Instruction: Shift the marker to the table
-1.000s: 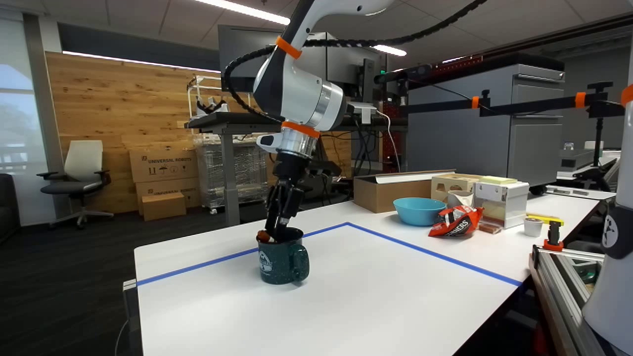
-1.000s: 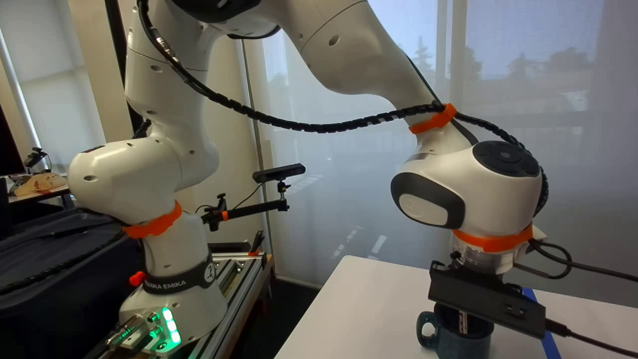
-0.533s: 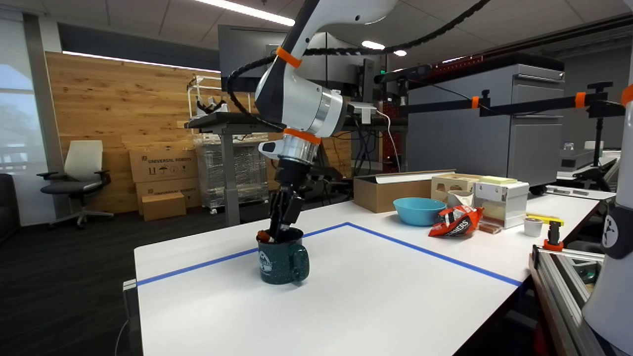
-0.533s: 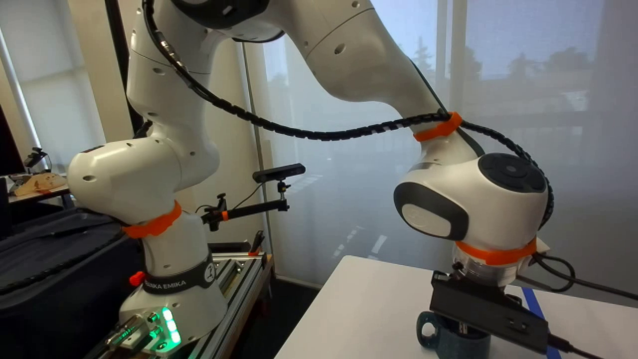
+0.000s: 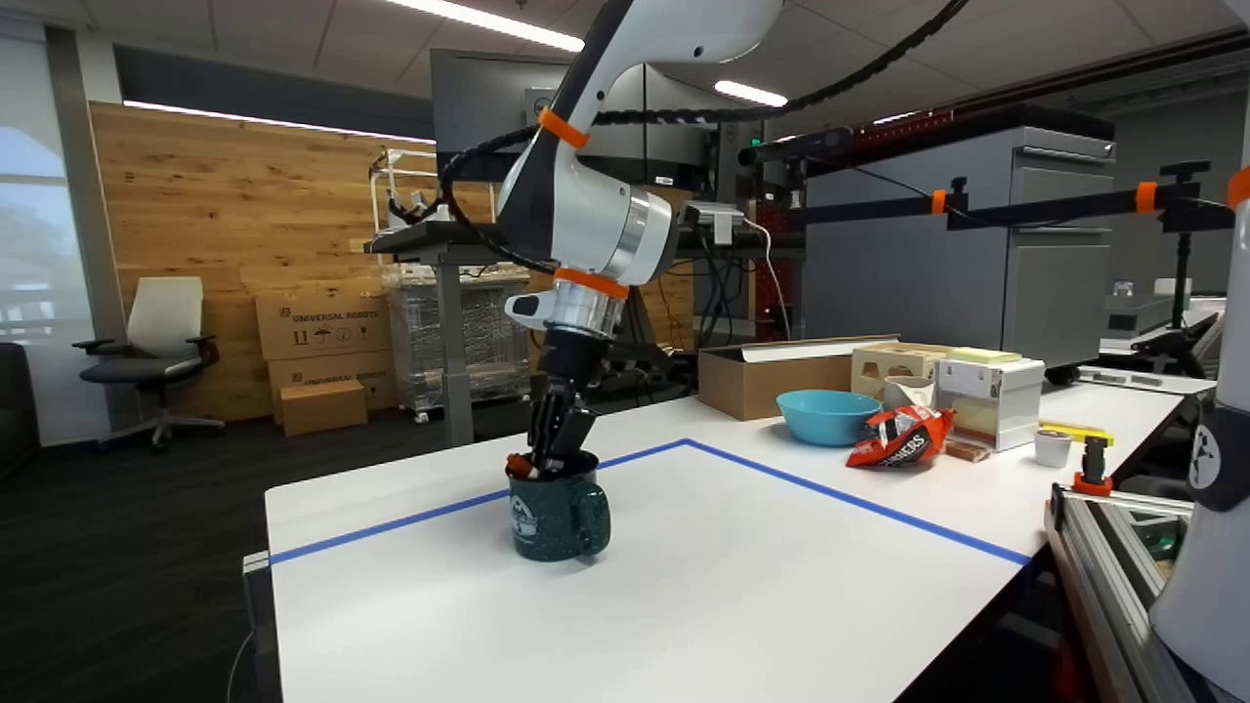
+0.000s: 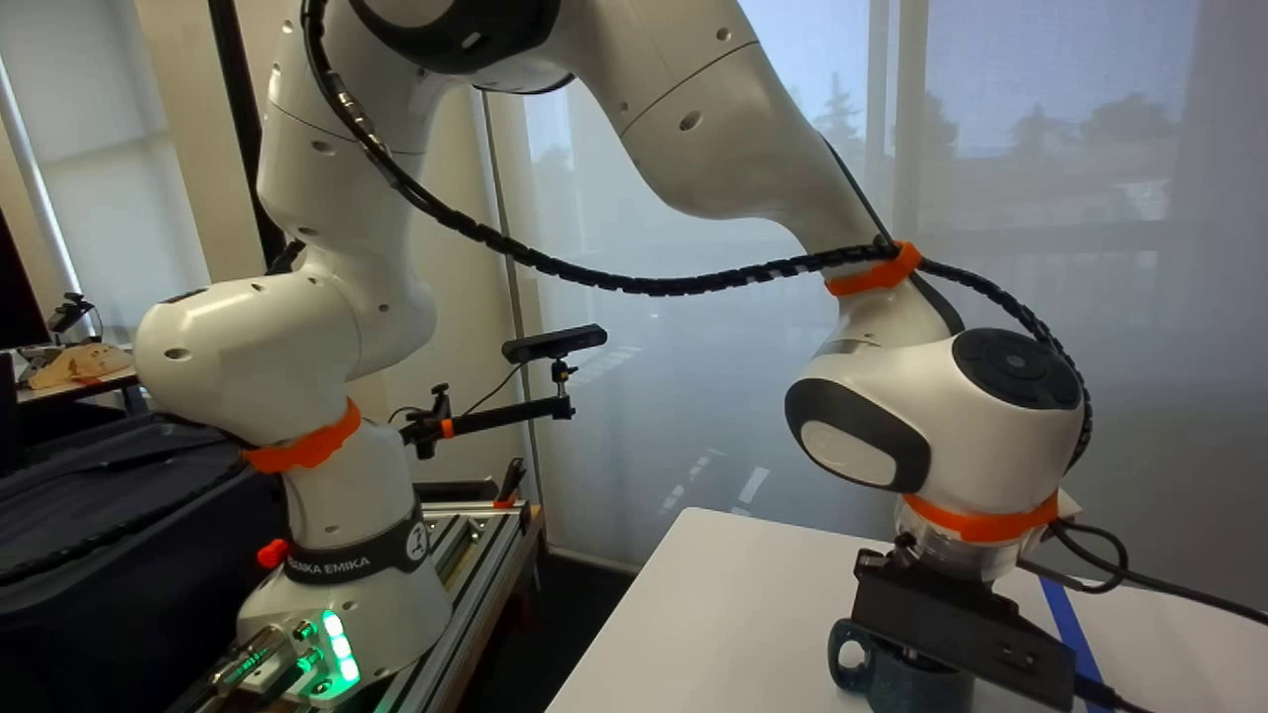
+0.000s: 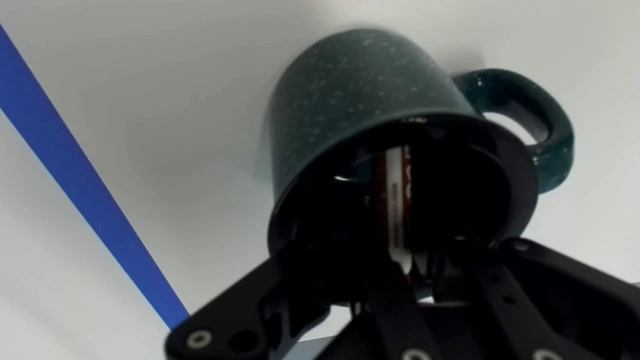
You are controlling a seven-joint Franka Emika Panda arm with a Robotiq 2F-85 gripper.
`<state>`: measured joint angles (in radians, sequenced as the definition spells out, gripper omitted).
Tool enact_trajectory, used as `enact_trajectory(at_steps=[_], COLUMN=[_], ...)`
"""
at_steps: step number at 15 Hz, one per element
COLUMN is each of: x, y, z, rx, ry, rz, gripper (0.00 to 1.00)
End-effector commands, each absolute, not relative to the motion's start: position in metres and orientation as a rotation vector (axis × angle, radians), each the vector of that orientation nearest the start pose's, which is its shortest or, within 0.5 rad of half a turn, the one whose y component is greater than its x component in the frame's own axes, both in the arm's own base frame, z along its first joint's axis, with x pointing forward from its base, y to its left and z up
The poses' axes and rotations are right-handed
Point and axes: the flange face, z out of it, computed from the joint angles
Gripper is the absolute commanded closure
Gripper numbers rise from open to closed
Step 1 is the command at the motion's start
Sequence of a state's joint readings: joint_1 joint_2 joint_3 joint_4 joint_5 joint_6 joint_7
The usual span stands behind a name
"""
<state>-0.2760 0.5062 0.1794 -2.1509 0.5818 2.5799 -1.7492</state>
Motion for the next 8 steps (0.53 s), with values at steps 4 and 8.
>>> enact_trajectory(at_steps=[4,8], x=[0.553,0.545], y=[-0.052,-0.045], z=[0.198,0.235], rx=[-2.386,-2.398], ry=[-1.552,-1.589], rz=[-0.419,-0.453], gripper=[0.95,0.95])
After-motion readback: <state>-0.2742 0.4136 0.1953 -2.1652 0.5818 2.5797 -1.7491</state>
